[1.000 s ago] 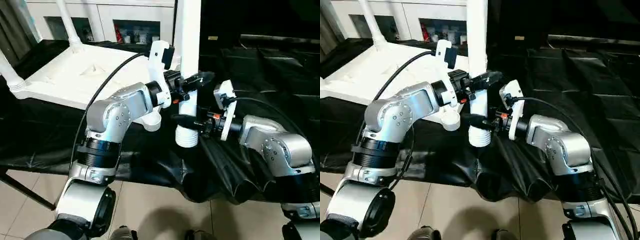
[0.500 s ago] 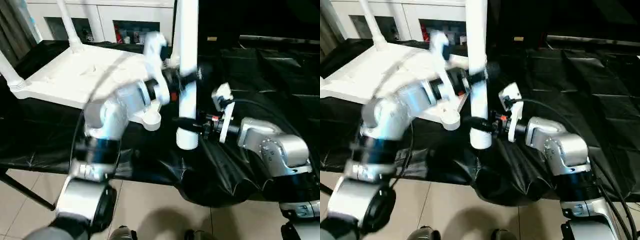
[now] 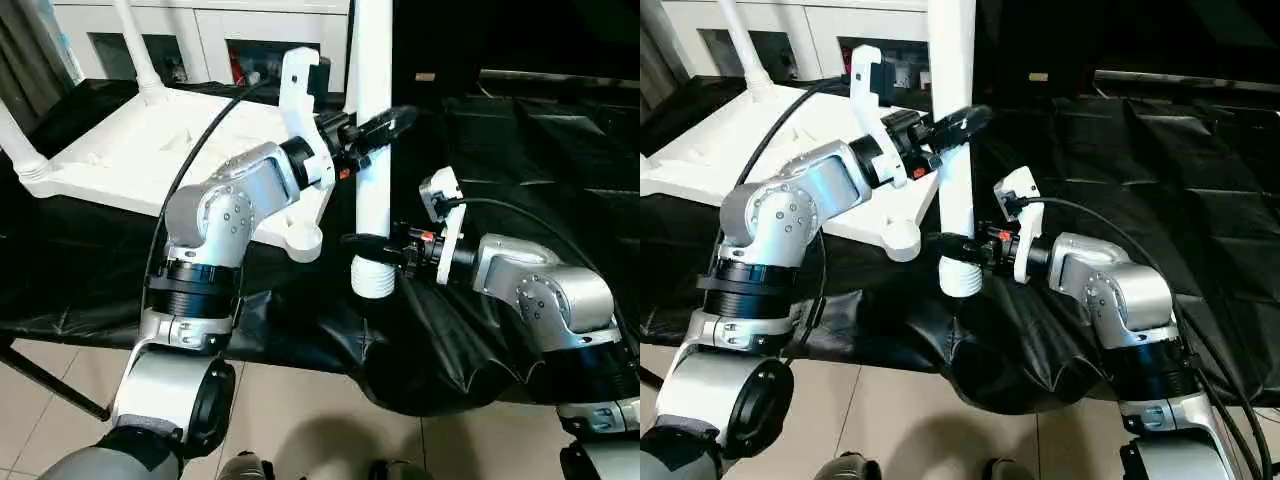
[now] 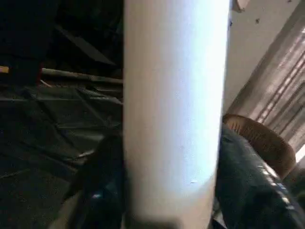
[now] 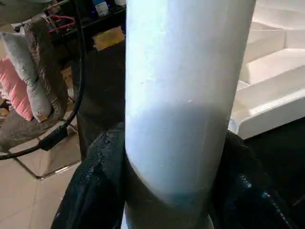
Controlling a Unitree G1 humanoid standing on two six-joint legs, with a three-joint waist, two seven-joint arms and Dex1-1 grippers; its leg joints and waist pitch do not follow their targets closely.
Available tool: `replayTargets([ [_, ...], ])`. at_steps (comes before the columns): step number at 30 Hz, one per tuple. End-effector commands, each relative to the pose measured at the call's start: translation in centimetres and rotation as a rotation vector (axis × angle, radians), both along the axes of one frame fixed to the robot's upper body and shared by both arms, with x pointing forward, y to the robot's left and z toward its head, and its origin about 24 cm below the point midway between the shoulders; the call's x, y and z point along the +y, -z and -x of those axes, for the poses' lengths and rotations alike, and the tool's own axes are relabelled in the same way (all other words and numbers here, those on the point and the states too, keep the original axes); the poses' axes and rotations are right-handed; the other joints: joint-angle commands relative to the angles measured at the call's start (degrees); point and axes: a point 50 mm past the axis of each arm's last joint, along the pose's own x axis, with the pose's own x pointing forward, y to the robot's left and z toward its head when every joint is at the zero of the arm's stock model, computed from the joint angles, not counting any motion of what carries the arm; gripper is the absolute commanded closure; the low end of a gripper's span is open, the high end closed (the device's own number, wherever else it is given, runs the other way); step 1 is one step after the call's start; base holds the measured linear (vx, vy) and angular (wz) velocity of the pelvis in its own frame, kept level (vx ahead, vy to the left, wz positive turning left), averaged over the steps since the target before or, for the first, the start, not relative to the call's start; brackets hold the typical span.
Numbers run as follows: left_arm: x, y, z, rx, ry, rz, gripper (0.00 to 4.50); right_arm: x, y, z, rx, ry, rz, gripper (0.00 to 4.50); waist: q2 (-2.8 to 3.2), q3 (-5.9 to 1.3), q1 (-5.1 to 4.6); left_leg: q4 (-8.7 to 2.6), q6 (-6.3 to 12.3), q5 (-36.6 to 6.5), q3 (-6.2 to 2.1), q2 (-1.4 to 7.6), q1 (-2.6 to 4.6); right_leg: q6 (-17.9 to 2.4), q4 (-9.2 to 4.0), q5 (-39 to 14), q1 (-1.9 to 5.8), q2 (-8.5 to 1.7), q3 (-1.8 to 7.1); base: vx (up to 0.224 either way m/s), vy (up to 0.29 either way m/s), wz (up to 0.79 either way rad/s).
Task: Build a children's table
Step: Pick table leg
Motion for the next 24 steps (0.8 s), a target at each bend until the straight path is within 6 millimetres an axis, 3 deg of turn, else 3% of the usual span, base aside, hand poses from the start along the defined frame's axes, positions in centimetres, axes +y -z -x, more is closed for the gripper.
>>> replayTargets([
  [1,-0.49,-0.08,0.20,0.008,0.038,-0.001,2.34,-0.03,-0.73,-0.40,-0.043,0.012,0.005,2.60,-0.79,-6.18,0.26,-3.57,1.86,-7.80,0.51,-0.62,0.60,-10.27,-4.02,-17.05,4.47,-2.07,0.40,0.000,0.000,0.00],
  [3,-0.44,-0.10,0.13,0.010,0.036,0.000,2.65,-0.01,-0.80,-0.43,-0.051,0.012,0.005,2.60,-0.82,-6.20,0.28,-3.54,1.83,-7.77,0.54,-0.55,0.74,-10.47,-4.01,-16.64,4.34,-2.05,0.45,0.000,0.000,0.00],
  [8,-0.32,-0.15,-0.07,0.019,0.026,0.003,2.71,0.04,-0.89,-0.48,-0.070,0.012,0.018,2.60,-0.88,-6.15,0.25,-3.58,1.80,-8.00,0.53,-0.61,0.65,-10.47,-4.03,-17.04,4.49,-2.07,0.42,0.000,0.000,0.00],
  [9,-0.30,-0.16,-0.08,0.019,0.029,0.004,2.71,0.04,-0.93,-0.45,-0.065,0.005,0.010,2.04,-0.93,-6.15,0.24,-3.57,1.80,-8.11,0.54,-0.59,0.70,-10.41,-4.07,-17.28,4.44,-2.07,0.42,0.000,0.000,0.00],
  [14,-0.20,-0.23,0.04,0.013,0.046,-0.007,2.71,0.01,-1.31,-0.19,-0.051,-0.039,-0.010,1.56,-0.91,-6.13,0.24,-3.55,1.98,-8.25,0.55,-0.60,0.75,-10.10,-4.14,-18.07,4.39,-2.05,0.40,0.000,0.000,0.00],
  [24,-0.52,-0.49,0.47,-0.011,0.115,-0.035,2.71,-0.60,-1.66,-0.17,-0.003,-0.108,0.044,1.46,-1.00,-6.17,0.36,-3.47,1.99,-7.82,0.56,-0.61,0.68,-10.26,-4.08,-17.77,4.48,-2.08,0.43,0.000,0.000,0.00],
])
